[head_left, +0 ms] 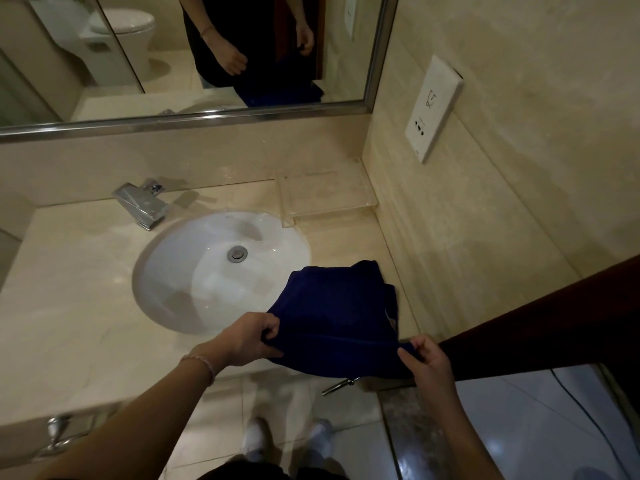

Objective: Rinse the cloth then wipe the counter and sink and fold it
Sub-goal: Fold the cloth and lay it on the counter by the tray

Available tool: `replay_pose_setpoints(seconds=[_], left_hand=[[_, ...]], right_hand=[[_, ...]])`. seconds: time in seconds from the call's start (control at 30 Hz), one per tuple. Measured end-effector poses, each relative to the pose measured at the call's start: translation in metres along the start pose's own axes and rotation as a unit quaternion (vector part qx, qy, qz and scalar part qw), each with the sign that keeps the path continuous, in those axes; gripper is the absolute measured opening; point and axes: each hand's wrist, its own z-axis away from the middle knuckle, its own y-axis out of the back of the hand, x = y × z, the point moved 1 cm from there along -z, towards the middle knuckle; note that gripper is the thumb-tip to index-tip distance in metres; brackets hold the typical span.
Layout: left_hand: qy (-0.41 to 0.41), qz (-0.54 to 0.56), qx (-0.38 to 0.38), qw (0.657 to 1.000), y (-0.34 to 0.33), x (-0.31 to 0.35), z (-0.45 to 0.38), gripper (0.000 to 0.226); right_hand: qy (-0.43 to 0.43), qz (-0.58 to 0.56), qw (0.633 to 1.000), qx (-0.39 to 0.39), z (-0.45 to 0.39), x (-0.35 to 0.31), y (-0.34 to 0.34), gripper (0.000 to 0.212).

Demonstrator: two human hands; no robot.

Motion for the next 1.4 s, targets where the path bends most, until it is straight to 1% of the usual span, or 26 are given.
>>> replay_pose_setpoints(seconds=[0.07,0.17,0.27,0.37,0.5,0.57,0.7,0.8,0.87,0.93,1.0,1.07,1.13,1.23,1.3,1.33,1.37,1.4], left_hand=[[0.015,0.018,0.029,0.999,0.000,0.002,-0.005,0.055],[0.050,0.056,0.093,0.993,0.002,0.004,-0.014,0.061],[0.088,0.079,0.130,0.984,0.003,0.008,-0.024,0.057],[0.105,0.107,0.103,0.983,0.000,0.007,-0.033,0.057],[0.094,0.058,0.004,0.994,-0.007,-0.003,-0.040,0.053],[0.089,0.050,-0.018,0.995,-0.006,-0.008,-0.045,0.051],[0.085,0.071,0.002,0.994,0.011,-0.017,-0.063,0.053],[0.091,0.117,0.013,0.989,0.027,-0.020,-0.082,0.055],[0.097,0.149,-0.002,0.984,0.037,-0.018,-0.093,0.055],[0.114,0.190,-0.023,0.975,0.043,-0.020,-0.103,0.053],[0.138,0.212,-0.014,0.967,0.044,-0.023,-0.113,0.049],[0.163,0.187,0.007,0.969,0.040,-0.027,-0.119,0.042],[0.186,0.170,0.000,0.968,0.032,-0.030,-0.121,0.033],[0.199,0.154,-0.008,0.968,0.019,-0.034,-0.123,0.042],[0.195,0.140,0.014,0.971,0.016,-0.033,-0.126,0.046],[0.190,0.128,0.030,0.973,0.016,-0.031,-0.129,0.043],[0.183,0.114,0.050,0.975,0.016,-0.030,-0.132,0.038],[0.173,0.098,0.071,0.978,0.016,-0.028,-0.136,0.032]], right_hand=[[-0.006,-0.002,1.000,0.011,-0.004,0.003,0.001,0.027],[-0.006,-0.004,1.000,0.014,-0.013,-0.001,-0.001,0.011],[0.006,0.020,0.999,0.026,-0.023,-0.011,-0.006,0.006],[0.018,0.059,0.997,0.047,-0.030,-0.015,-0.014,0.008],[-0.022,0.093,0.994,0.057,-0.035,-0.001,-0.020,0.011],[-0.032,0.102,0.992,0.060,-0.037,0.004,-0.020,0.012],[-0.017,0.091,0.992,0.087,-0.045,-0.004,-0.024,0.010],[0.013,0.097,0.986,0.134,-0.061,-0.025,-0.034,0.008],[0.031,0.089,0.982,0.165,-0.075,-0.039,-0.040,0.007],[0.046,0.093,0.981,0.164,-0.089,-0.053,-0.046,0.007],[0.045,0.109,0.983,0.141,-0.104,-0.061,-0.050,0.010],[0.021,0.120,0.986,0.117,-0.118,-0.062,-0.053,0.014],[-0.007,0.147,0.985,0.090,-0.129,-0.058,-0.056,0.019],[-0.043,0.197,0.978,0.051,-0.140,-0.047,-0.058,0.033],[-0.031,0.236,0.971,0.035,-0.140,-0.042,-0.060,0.053],[-0.021,0.263,0.964,0.032,-0.139,-0.040,-0.061,0.062],[-0.009,0.293,0.956,0.029,-0.138,-0.039,-0.061,0.065],[0.001,0.318,0.948,0.024,-0.137,-0.036,-0.061,0.062]])
